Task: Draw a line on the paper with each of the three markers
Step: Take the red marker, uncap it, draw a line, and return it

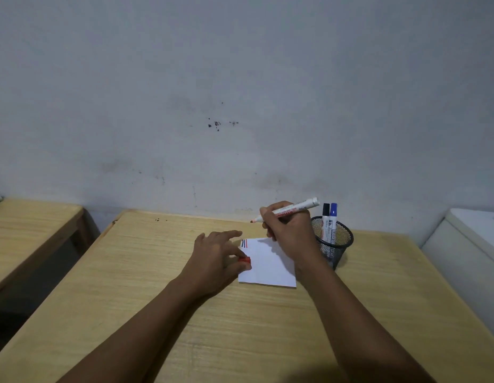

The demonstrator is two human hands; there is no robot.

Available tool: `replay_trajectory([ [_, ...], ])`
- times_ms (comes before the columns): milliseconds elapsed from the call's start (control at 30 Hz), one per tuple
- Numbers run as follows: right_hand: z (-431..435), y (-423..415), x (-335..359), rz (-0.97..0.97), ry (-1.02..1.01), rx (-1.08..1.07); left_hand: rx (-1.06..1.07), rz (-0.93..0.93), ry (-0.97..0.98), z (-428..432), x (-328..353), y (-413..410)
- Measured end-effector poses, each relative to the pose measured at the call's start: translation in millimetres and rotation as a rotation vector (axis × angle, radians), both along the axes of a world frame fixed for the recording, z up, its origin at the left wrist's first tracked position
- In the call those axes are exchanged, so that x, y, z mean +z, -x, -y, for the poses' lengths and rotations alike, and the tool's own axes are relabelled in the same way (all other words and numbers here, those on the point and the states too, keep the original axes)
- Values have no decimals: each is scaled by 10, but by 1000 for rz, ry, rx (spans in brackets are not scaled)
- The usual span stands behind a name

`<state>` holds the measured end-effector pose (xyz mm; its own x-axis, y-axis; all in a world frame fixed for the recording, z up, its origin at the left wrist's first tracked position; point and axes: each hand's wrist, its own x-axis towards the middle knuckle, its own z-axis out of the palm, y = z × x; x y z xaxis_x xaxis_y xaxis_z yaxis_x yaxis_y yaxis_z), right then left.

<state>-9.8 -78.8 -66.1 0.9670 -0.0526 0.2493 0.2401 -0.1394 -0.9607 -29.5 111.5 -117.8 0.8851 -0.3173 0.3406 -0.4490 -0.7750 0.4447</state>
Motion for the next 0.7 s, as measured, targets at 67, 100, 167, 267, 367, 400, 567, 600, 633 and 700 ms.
replay_trajectory([
  [67, 57, 102, 202, 56, 11, -10, 31, -9, 81, 19, 148, 55],
  [100, 88, 153, 298, 83, 11, -26, 24, 8, 107, 28, 242, 70],
  [167, 148, 265, 481, 128, 8, -65, 5, 64, 147, 50, 490, 107],
  [267, 221, 460, 707, 162, -2, -99, 6, 152, 215, 118, 914, 225],
  [367, 269, 678, 913, 194, -39, -80, -39, 214, 305, 226, 1266, 398],
  [400, 277, 755, 982, 207, -53, -68, -61, 224, 337, 260, 1370, 464],
  [567, 323, 1100, 1276, 274, -96, -37, -132, 292, 384, 416, 1754, 772],
  [600, 340, 1160, 1325, 281, -99, -31, -137, 304, 383, 437, 1803, 824],
  [633, 361, 1218, 1368, 288, -94, -22, -138, 319, 374, 458, 1846, 873],
  [700, 398, 1319, 1438, 305, -63, 2, -137, 352, 357, 500, 1922, 957],
])
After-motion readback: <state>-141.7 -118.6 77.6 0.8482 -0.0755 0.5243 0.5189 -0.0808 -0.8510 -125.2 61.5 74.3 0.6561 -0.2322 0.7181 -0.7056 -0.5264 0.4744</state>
